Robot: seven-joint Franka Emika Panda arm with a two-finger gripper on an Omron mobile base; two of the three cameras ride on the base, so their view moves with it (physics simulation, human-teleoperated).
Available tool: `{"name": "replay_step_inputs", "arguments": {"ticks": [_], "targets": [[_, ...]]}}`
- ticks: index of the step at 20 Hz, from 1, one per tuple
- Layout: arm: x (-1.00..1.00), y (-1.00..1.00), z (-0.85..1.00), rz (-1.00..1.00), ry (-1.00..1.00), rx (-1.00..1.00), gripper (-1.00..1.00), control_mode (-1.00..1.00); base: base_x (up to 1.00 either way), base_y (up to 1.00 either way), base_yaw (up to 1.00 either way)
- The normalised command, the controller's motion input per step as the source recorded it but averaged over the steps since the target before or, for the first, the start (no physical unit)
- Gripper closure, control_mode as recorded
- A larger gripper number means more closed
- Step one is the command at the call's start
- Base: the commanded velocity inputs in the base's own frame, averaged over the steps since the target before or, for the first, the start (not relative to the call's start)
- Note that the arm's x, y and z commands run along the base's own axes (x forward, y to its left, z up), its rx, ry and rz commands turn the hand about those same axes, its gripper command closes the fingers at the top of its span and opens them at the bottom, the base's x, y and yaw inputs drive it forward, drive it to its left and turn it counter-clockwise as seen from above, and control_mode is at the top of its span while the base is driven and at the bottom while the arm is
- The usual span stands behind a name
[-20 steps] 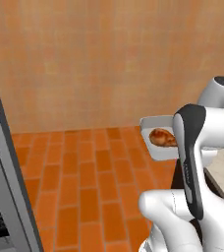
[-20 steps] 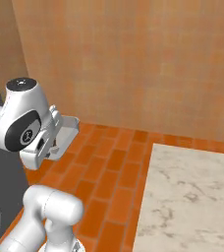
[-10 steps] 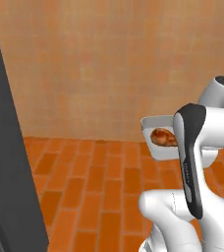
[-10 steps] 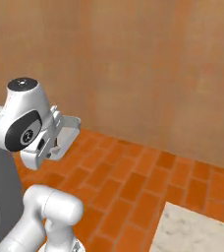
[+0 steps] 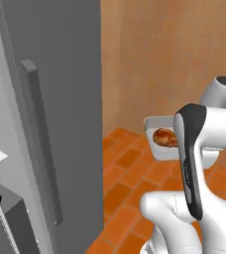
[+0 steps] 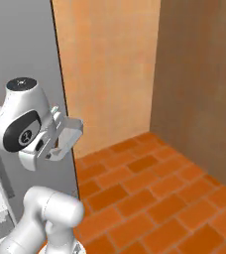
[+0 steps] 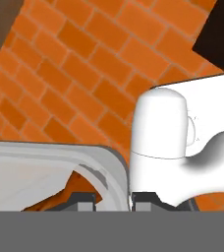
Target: Take the meat container that has the chicken drumstick and place it on the second highest rack of the freezer. Then take the vegetable container that has the sweet potato and bell pepper and place it on the highest rack of the freezer.
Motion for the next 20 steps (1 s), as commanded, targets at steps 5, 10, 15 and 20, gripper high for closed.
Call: {"name": "replay_step_inputs", "arguments": {"ticks": [5, 10, 15, 20], "targets": [[0.00, 0.00, 0.00, 0.00, 0.00, 0.00, 1.00, 1.00, 0.47, -0.04, 0.95], [0.00, 0.00, 0.00, 0.00, 0.00, 0.00, 1.00, 1.00, 0.45, -0.04, 0.95], [0.00, 0.00, 0.00, 0.00, 0.00, 0.00, 1.00, 1.00, 0.53, -0.09, 0.91], [0.00, 0.00, 0.00, 0.00, 0.00, 0.00, 1.00, 1.00, 0.57, -0.34, 0.66]]}}
